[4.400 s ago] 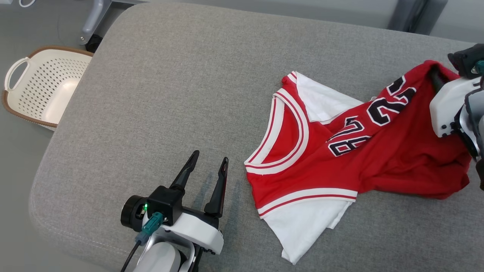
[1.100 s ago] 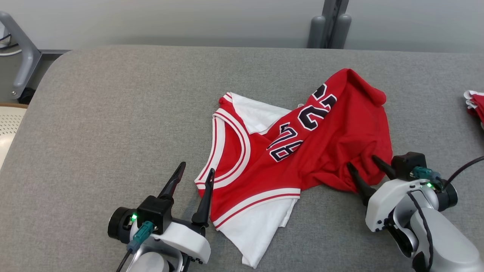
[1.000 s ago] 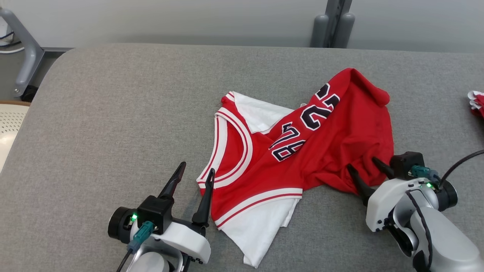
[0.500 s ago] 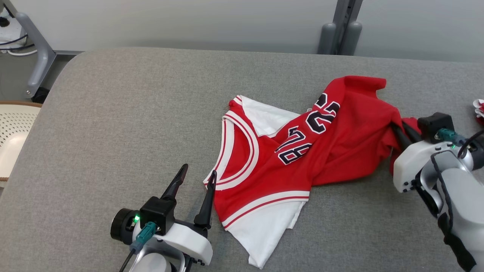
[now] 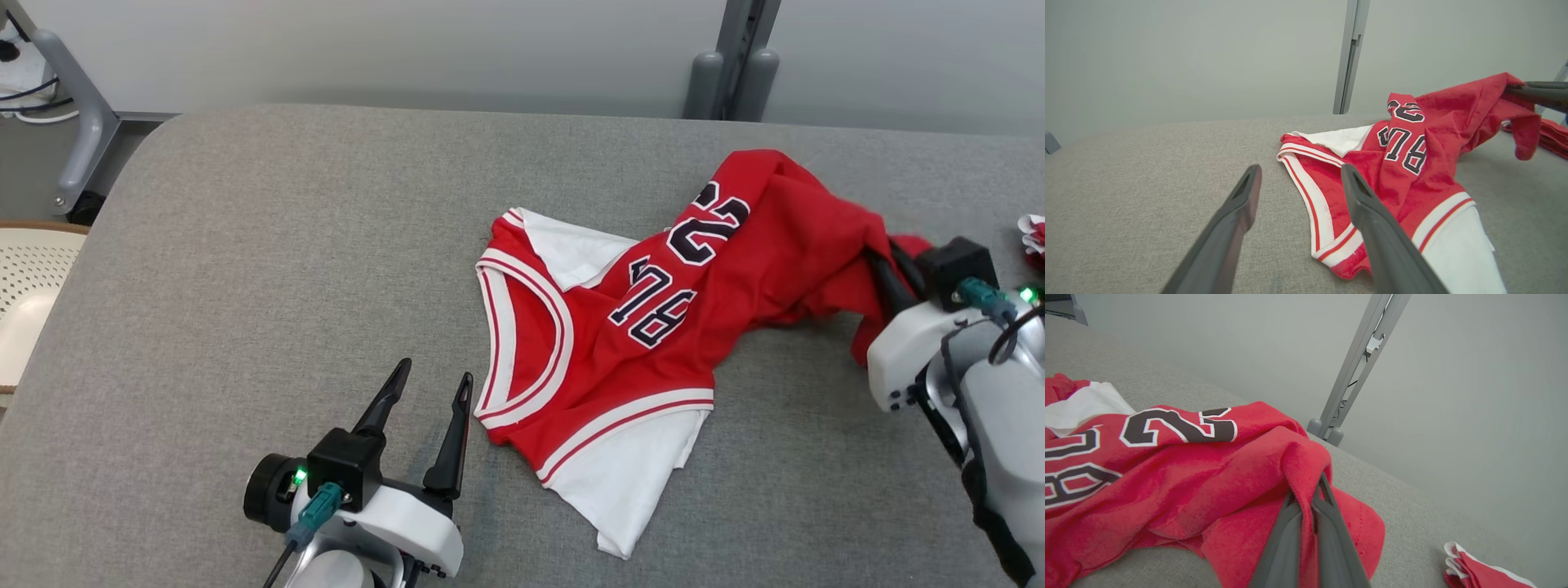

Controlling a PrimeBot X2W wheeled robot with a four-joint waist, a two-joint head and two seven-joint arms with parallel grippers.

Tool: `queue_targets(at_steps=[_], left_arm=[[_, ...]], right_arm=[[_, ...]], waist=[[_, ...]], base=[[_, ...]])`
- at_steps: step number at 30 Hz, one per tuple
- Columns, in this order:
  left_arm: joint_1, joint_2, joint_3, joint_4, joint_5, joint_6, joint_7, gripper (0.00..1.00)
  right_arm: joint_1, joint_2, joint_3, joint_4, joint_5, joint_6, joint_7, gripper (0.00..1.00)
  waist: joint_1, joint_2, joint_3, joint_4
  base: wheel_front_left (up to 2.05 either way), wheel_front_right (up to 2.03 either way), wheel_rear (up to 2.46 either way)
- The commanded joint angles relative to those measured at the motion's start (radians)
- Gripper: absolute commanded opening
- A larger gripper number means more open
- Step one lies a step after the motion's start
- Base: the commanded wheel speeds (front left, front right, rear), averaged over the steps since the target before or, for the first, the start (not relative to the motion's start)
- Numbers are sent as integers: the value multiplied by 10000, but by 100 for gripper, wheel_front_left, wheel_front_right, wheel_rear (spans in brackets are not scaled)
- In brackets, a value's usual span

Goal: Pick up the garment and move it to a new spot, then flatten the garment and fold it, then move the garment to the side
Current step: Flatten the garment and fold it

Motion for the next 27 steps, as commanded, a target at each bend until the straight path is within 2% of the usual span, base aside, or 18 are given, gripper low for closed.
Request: queue_targets(at_steps=[1,5,11,12,14,15,16,23,27], left_arm=[[35,47,46,-14,-73,-20,-40,100],[93,88,108,-63,-72,25,-40,100],[130,134,135,-91,-54,42,-39,100],[140,139,125,-86,-49,38,-39,100],[160,149,108,-74,-51,45,-41,100],[166,162,109,-64,-56,49,-40,100],[167,174,103,-52,-63,51,-40,100],[211,243,39,-3,-90,52,-4,100],[337,255,-66,47,-148,-3,146,100]], right_arm=[[395,31,-170,4,69,-2,-126,0],[1212,152,-550,-260,153,-2,-183,0],[2762,564,-1575,-1523,358,-1,-181,0],[2985,607,-1714,-1684,343,-2,-180,23],[3436,724,-1936,-1920,317,-2,-181,56],[3650,822,-2013,-1974,356,-1,-180,88],[3849,936,-2074,-2008,435,-1,-177,100],[4560,1251,-2526,-2694,940,-1,-177,100],[4934,1600,-3250,-3608,1664,1,-178,100]], waist=[[0,0,17,-26],[0,0,42,-158],[0,0,38,-438],[0,0,30,-482],[0,0,7,-552],[0,0,-9,-584],[0,0,-27,-613],[0,0,-91,-765],[0,0,-155,-829]], base=[[0,0,0],[0,0,0],[0,0,0],[0,0,0],[0,0,0],[0,0,0],[0,0,0],[0,0,0],[0,0,0]])
